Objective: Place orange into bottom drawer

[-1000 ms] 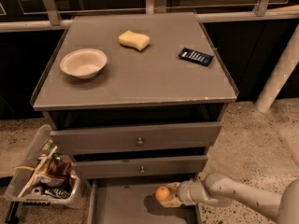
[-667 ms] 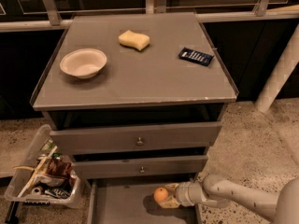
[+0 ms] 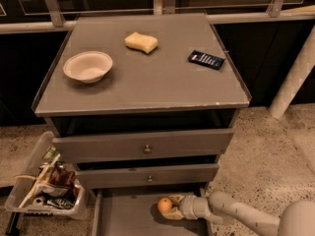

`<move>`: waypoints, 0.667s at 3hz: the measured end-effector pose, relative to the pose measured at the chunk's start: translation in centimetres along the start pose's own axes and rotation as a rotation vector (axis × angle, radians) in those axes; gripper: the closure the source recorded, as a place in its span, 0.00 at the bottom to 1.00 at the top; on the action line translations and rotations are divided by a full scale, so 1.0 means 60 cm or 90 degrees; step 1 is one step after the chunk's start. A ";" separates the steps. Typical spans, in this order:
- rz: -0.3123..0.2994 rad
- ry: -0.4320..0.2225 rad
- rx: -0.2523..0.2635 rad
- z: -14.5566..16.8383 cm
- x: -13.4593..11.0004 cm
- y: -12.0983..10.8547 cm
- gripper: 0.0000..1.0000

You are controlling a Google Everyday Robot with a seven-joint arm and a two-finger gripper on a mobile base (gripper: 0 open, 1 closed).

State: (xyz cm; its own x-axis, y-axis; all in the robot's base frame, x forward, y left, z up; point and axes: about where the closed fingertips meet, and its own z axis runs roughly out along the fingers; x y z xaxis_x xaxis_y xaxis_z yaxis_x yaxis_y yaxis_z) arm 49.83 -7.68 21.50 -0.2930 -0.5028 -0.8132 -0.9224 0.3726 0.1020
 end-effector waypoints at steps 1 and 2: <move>-0.012 -0.028 0.035 0.030 0.022 -0.010 1.00; -0.027 -0.038 0.063 0.049 0.037 -0.015 1.00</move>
Offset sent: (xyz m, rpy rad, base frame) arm 0.0145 0.0076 -0.0512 0.0030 -0.1652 -0.0978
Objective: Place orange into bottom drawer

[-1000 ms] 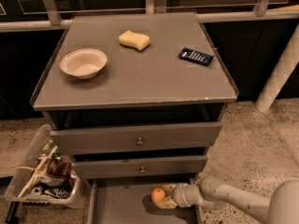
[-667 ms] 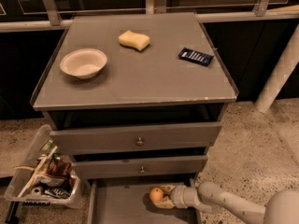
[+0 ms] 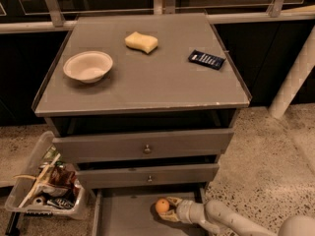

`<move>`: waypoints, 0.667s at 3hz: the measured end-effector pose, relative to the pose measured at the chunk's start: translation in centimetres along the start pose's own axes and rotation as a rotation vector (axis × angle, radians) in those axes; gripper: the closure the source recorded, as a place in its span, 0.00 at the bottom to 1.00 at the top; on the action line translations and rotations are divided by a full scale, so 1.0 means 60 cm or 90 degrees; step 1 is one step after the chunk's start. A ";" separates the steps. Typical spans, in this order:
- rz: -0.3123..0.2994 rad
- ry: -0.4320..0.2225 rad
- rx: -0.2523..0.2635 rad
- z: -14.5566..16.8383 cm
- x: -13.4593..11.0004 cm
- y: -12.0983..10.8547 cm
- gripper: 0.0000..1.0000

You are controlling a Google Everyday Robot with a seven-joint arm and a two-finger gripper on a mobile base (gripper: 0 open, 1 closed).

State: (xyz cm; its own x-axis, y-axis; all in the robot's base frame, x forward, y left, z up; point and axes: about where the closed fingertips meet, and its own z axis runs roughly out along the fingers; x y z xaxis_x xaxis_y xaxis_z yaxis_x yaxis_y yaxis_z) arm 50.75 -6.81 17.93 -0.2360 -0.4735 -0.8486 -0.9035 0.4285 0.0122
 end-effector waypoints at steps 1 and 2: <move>-0.017 0.020 0.003 0.024 0.025 0.006 1.00; -0.028 0.035 0.003 0.043 0.045 0.009 1.00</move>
Offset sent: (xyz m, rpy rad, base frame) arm -0.0008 0.0098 -0.0550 -0.1060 -0.0202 0.0265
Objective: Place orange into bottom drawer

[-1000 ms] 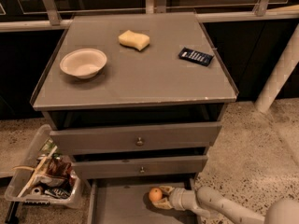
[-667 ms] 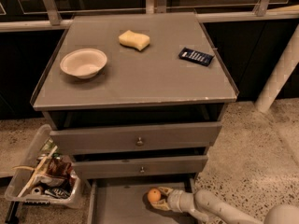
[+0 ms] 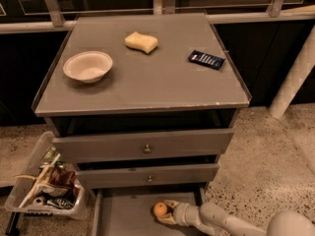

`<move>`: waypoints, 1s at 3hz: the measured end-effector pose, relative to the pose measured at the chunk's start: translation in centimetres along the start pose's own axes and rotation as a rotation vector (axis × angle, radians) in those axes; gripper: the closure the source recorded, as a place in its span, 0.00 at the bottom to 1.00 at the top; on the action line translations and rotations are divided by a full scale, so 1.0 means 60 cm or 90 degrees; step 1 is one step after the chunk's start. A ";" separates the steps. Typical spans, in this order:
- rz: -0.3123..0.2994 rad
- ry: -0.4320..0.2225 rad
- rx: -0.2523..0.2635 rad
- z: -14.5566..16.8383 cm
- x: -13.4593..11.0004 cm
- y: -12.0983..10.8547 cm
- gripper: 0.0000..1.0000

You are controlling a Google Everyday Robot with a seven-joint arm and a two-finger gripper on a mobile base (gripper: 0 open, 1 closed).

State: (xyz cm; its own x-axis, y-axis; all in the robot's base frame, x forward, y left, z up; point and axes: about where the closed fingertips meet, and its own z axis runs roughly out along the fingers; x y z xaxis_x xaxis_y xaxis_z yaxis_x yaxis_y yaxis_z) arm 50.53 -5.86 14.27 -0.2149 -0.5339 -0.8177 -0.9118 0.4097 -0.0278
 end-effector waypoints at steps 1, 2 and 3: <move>-0.007 0.014 -0.004 0.018 0.021 0.007 1.00; -0.007 0.014 -0.004 0.018 0.021 0.007 0.82; -0.007 0.014 -0.004 0.018 0.021 0.007 0.59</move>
Offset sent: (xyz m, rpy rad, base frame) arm -0.0024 0.0025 -0.0138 -0.0194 0.0041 0.0089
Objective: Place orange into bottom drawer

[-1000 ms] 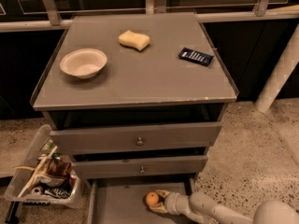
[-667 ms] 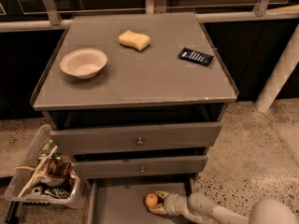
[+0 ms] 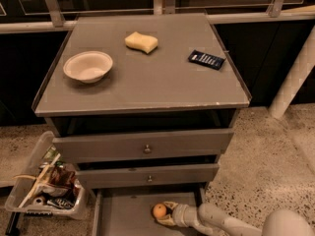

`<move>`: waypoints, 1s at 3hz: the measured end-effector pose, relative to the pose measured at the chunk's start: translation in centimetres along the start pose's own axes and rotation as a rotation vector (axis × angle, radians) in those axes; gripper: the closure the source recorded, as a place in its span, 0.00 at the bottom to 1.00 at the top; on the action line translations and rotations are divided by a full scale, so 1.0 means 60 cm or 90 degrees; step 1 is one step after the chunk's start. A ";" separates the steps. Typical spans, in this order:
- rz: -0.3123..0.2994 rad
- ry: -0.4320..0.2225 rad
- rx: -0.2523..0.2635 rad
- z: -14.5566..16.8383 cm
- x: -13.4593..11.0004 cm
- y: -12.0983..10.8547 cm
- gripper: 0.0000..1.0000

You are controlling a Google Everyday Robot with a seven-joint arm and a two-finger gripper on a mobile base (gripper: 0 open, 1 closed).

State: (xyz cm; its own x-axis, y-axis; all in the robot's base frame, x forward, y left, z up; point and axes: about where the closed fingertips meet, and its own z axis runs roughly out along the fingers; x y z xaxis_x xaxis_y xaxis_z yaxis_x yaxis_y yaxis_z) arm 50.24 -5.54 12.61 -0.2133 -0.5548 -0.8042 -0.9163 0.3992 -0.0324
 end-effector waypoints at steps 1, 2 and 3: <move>0.000 0.000 0.000 0.000 0.000 0.000 0.36; 0.000 0.000 0.000 0.000 0.000 0.000 0.13; 0.000 0.000 0.000 0.000 0.000 0.000 0.00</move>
Offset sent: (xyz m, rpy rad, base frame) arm 0.0000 0.0000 0.0000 0.0000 0.0000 0.0000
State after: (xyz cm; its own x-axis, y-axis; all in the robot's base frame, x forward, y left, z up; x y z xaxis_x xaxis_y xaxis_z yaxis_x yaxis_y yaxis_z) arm 50.23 -5.52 12.61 -0.2133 -0.5548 -0.8042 -0.9164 0.3990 -0.0322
